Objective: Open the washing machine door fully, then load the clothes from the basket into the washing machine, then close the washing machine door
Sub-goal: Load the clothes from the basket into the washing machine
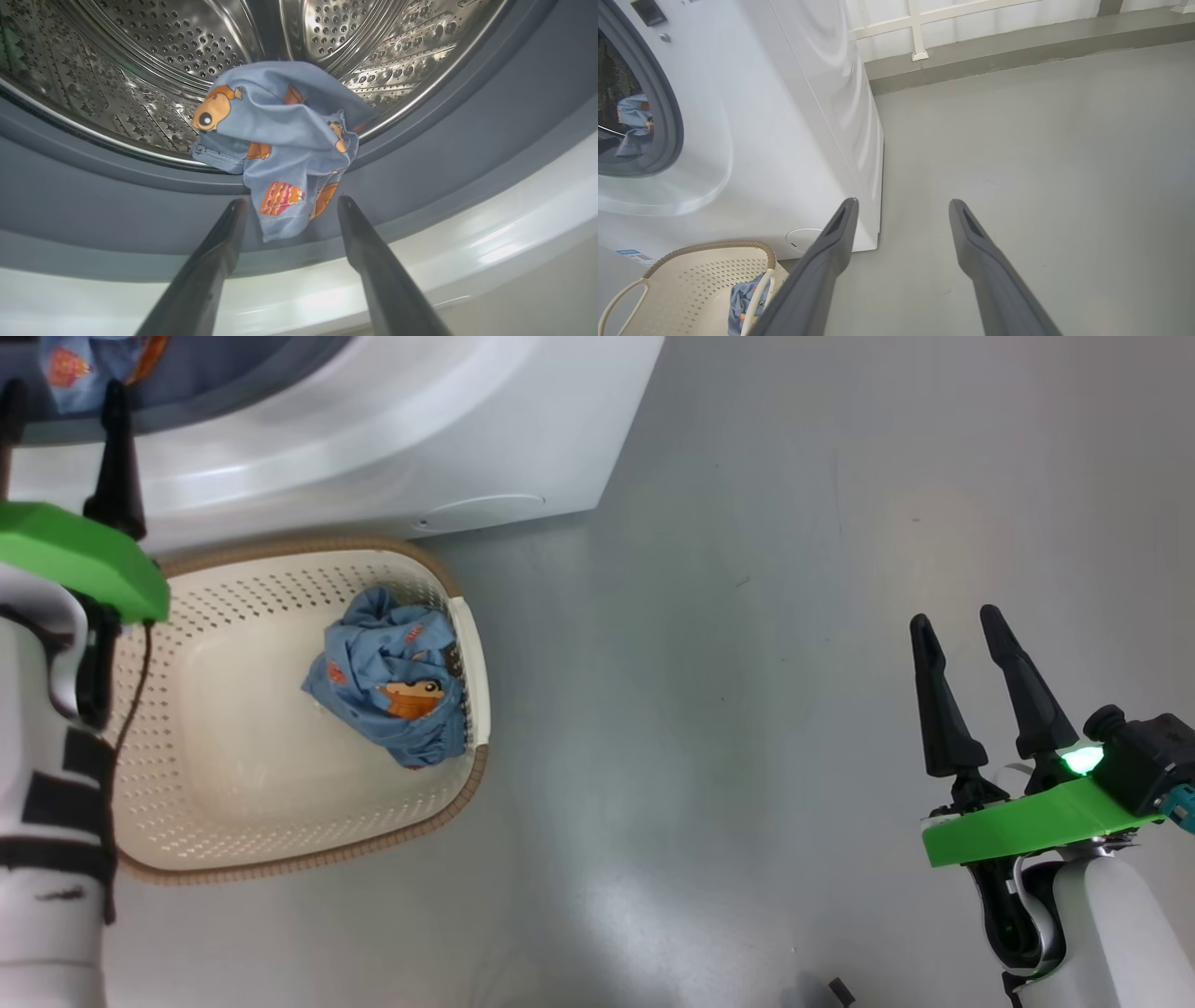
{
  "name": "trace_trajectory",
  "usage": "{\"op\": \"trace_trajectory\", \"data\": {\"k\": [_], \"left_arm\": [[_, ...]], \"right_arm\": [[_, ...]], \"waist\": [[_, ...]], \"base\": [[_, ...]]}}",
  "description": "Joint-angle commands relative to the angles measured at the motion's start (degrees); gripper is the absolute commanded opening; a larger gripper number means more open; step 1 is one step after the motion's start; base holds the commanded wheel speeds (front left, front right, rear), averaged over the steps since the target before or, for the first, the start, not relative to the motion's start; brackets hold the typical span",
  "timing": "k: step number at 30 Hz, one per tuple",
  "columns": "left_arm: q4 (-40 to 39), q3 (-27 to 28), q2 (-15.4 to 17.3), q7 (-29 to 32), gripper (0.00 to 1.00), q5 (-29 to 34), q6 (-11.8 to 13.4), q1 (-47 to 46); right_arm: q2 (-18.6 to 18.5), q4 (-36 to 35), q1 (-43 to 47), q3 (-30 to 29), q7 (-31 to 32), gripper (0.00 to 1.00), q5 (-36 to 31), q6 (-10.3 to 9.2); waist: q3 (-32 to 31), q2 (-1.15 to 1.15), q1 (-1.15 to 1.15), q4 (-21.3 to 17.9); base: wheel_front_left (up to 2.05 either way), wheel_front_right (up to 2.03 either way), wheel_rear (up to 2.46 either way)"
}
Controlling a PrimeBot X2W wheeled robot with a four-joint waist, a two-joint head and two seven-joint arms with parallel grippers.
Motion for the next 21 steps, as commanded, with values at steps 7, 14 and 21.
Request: {"op": "trace_trajectory", "data": {"k": [7, 14, 21], "left_arm": [[8.38, 0.42, 4.52, -1.94, 1.00, 1.03, 0.61, -7.11], [16.44, -0.74, 5.23, -3.00, 0.51, 1.31, 0.55, -12.30], [20.96, -1.73, 5.39, -3.95, 0.00, 1.22, 0.45, -16.86]], "right_arm": [[0.12, -1.83, -0.60, 1.87, -0.68, 1.00, 0.17, 0.16], [0.37, -2.31, -0.82, 2.18, -0.68, 1.00, 0.12, 0.16], [0.74, -2.65, -1.03, 2.16, -0.68, 1.00, 0.22, 0.16]], "waist": [[1.33, 0.00, 0.00, -1.10], [2.16, 0.00, 0.00, -2.11], [3.16, 0.00, 0.00, -3.04]], "base": [[0.00, 0.00, 0.00], [0.00, 0.00, 0.00], [0.00, 0.00, 0.00]]}}
